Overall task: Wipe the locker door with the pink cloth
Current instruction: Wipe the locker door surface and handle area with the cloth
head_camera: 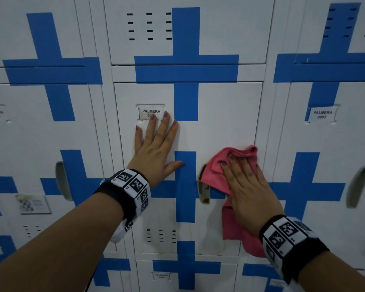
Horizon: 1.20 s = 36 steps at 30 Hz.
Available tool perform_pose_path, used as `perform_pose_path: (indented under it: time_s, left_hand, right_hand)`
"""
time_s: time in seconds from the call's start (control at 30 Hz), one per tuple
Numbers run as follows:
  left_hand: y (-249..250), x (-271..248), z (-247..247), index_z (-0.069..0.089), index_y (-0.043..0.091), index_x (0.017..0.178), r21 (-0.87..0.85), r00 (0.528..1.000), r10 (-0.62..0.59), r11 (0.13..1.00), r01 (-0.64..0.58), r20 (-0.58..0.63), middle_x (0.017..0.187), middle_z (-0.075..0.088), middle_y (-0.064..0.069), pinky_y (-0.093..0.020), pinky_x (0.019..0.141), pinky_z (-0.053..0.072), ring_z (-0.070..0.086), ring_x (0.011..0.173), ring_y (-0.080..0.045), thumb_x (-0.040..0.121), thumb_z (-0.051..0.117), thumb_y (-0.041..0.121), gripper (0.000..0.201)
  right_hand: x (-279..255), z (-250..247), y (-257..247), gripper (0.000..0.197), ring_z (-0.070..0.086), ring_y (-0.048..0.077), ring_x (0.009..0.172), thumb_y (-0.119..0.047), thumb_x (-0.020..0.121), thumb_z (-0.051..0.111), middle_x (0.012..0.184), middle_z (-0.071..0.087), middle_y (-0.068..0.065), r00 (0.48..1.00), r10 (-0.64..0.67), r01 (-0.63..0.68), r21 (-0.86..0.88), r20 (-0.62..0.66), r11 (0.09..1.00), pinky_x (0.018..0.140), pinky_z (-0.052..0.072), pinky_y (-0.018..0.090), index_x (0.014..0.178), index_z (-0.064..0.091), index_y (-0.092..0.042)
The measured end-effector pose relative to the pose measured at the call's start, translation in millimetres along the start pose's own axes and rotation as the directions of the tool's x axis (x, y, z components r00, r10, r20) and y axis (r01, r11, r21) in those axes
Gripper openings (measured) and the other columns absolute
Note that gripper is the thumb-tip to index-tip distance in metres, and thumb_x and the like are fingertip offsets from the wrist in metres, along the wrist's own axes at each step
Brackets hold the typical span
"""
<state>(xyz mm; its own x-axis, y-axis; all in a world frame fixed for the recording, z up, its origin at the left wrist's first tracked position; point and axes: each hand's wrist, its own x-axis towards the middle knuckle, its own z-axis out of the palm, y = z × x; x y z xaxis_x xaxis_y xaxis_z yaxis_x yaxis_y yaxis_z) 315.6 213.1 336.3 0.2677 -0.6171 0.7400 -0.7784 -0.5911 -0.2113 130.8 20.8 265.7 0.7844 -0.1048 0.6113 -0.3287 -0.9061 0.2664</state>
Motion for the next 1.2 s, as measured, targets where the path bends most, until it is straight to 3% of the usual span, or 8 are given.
perform_pose_path:
  time_s: [0.1, 0.23, 0.4, 0.6, 0.77, 0.87, 1.07, 1.2]
  left_hand:
    - [0, 0, 0, -0.018, 0.026, 0.147, -0.003, 1.0, 0.002, 1.0, -0.002, 0.01, 0.153, -0.027, 0.007, -0.051, 0.11, -0.012, -0.024, 0.141, -0.023, 0.081, 0.028, 0.069, 0.091]
    - [-1, 0, 1, -0.021, 0.027, 0.146, -0.009, 1.0, 0.007, 1.0, -0.006, 0.017, 0.151, -0.03, 0.007, -0.051, 0.11, -0.013, -0.026, 0.14, -0.023, 0.081, 0.027, 0.069, 0.091]
    - [-1, 0, 2, -0.02, 0.026, 0.146, -0.017, 1.0, 0.011, 1.0, -0.011, 0.014, 0.15, -0.034, 0.007, -0.051, 0.11, -0.013, -0.027, 0.14, -0.023, 0.081, 0.028, 0.068, 0.091]
    - [-1, 0, 3, -0.021, 0.027, 0.146, -0.022, 1.0, 0.014, 1.0, -0.014, 0.003, 0.149, -0.035, 0.007, -0.051, 0.11, -0.013, -0.028, 0.14, -0.022, 0.081, 0.03, 0.068, 0.092]
    - [-2, 0, 2, -0.02, 0.027, 0.146, -0.016, 1.0, 0.015, 1.0, -0.015, -0.001, 0.15, -0.034, 0.008, -0.046, 0.109, -0.02, -0.027, 0.14, -0.022, 0.081, 0.032, 0.068, 0.092]
    - [-2, 0, 2, -0.018, 0.026, 0.147, -0.007, 1.0, 0.017, 1.0, -0.017, -0.006, 0.15, -0.033, 0.008, -0.042, 0.108, -0.023, -0.027, 0.14, -0.021, 0.082, 0.032, 0.068, 0.092]
    - [-1, 0, 1, -0.019, 0.025, 0.146, 0.009, 1.0, 0.014, 1.0, -0.014, -0.004, 0.149, -0.035, 0.007, -0.043, 0.108, -0.022, -0.028, 0.139, -0.022, 0.082, 0.03, 0.068, 0.092]
    - [-1, 1, 1, -0.02, 0.025, 0.146, 0.01, 1.0, 0.013, 1.0, -0.013, 0.001, 0.149, -0.036, 0.008, -0.044, 0.108, -0.021, -0.029, 0.139, -0.021, 0.082, 0.029, 0.069, 0.091]
  right_hand:
    - [-6, -2, 4, 0.071, -0.003, 0.029, 0.144, -0.025, 0.084, 0.032, 0.156, 0.005, 0.011, 0.992, 0.12, -0.119, 0.03, -0.038, 0.993, 0.114, 0.007, 0.049, 0.15, 0.006, -0.014]
    - [7, -14, 12, 0.068, -0.009, 0.026, 0.143, -0.028, 0.092, 0.028, 0.155, -0.008, 0.007, 0.957, 0.273, -0.263, 0.102, -0.098, 0.959, 0.116, 0.002, 0.047, 0.149, -0.005, -0.016]
    - [28, -18, 6, 0.067, -0.004, 0.031, 0.143, -0.033, 0.094, 0.029, 0.157, -0.002, 0.01, 0.96, 0.253, -0.24, 0.113, -0.12, 0.964, 0.115, 0.005, 0.05, 0.15, -0.005, -0.015]
    - [23, -9, -14, 0.072, 0.005, 0.033, 0.142, -0.028, 0.088, 0.038, 0.156, 0.008, 0.012, 0.983, 0.134, -0.128, 0.057, -0.125, 0.99, 0.113, 0.011, 0.051, 0.15, 0.004, -0.013]
    - [5, 10, -21, 0.071, 0.0, 0.028, 0.144, -0.026, 0.084, 0.036, 0.156, 0.012, 0.009, 0.998, 0.001, 0.0, 0.015, -0.064, 1.0, 0.114, 0.005, 0.046, 0.15, 0.012, -0.016]
    - [-5, 13, -19, 0.071, 0.007, 0.026, 0.143, -0.024, 0.081, 0.041, 0.154, 0.016, 0.008, 0.998, -0.037, 0.037, -0.009, -0.053, 0.999, 0.114, 0.004, 0.044, 0.148, 0.019, -0.015]
    - [-13, 13, -17, 0.074, 0.011, 0.024, 0.142, -0.023, 0.076, 0.038, 0.153, 0.02, 0.01, 0.999, 0.025, -0.024, 0.028, -0.03, 0.999, 0.113, 0.008, 0.044, 0.147, 0.021, -0.012]
    - [-9, 8, -18, 0.072, -0.002, 0.026, 0.144, -0.022, 0.085, 0.032, 0.156, 0.003, 0.011, 0.981, 0.187, -0.182, 0.104, -0.045, 0.978, 0.117, 0.006, 0.046, 0.149, 0.001, -0.012]
